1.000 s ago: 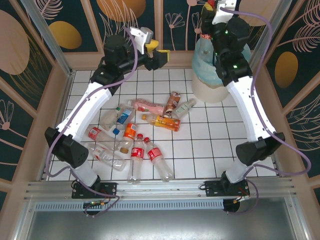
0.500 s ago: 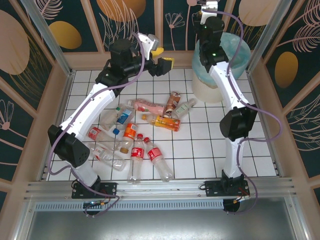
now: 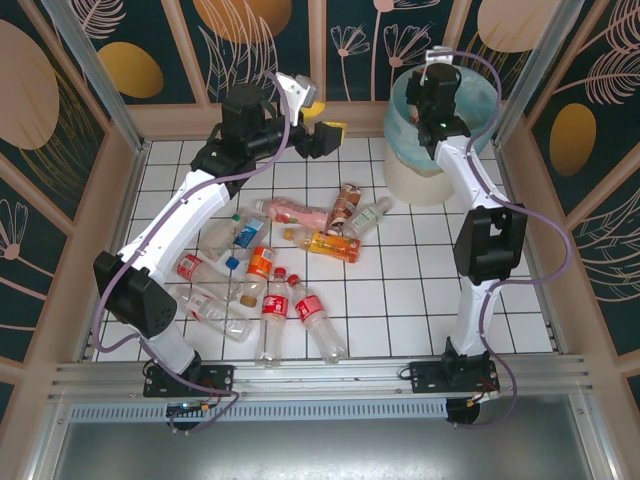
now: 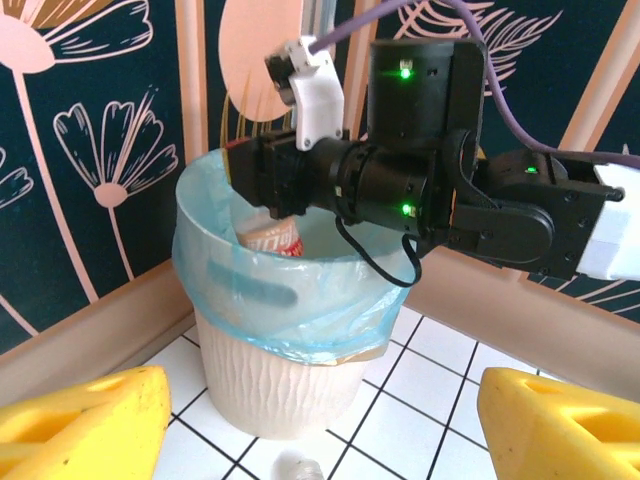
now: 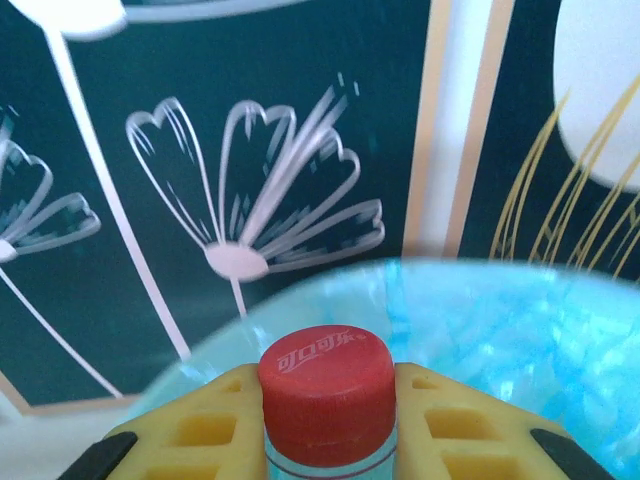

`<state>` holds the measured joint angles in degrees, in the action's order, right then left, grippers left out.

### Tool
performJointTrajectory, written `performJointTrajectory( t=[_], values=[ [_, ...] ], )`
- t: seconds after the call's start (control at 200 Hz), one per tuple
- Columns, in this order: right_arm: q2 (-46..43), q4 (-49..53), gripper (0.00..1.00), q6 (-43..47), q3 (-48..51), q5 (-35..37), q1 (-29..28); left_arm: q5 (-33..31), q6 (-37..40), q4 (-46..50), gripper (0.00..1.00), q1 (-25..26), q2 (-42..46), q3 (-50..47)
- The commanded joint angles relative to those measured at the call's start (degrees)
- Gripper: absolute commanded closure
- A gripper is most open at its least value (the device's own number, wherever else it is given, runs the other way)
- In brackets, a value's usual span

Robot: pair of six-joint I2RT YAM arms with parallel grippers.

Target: Put the plastic bottles in the bin

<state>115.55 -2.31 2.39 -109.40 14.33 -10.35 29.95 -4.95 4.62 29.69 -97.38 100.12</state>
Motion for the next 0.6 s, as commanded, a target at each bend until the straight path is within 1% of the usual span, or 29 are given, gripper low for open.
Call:
performJointTrajectory(
  t=[0.0,0.07,0.115,0.185,0.275,0.43,0.596],
  values=[
    [-4.7,-1.7,0.70,-3.6,1.1,-4.3,0.4,-0.8,0.6,-1.1,0.19,0.0,2.1,-0.8],
    [-4.8,-0.9,0.58,-3.5,0.7,-5.8,0.5,-1.0,0.6,-1.1,0.19,0.0,2.2,-1.0],
    [-4.8,0.1,0.54,-3.5,-0.2,-6.4,0.6,-1.3,0.5,-1.1,0.19,0.0,2.2,-1.0],
    [-5.1,1.5,0.51,-3.6,-1.7,-6.9,0.6,-1.5,0.5,-1.1,0.19,0.0,2.4,-1.0],
    [-5.8,1.9,0.49,-3.7,-2.7,-7.4,0.6,-1.7,0.5,-1.1,0.18,0.0,2.5,-1.0],
    [-7.2,3.5,0.49,-4.1,-4.7,-8.4,0.5,-2.3,0.5,-1.0,0.18,0.0,2.7,-0.9],
    [-8.7,7.4,0.49,-4.9,-7.6,-9.8,-0.2,-3.1,0.2,0.0,0.18,0.0,3.6,-1.1]
  ],
)
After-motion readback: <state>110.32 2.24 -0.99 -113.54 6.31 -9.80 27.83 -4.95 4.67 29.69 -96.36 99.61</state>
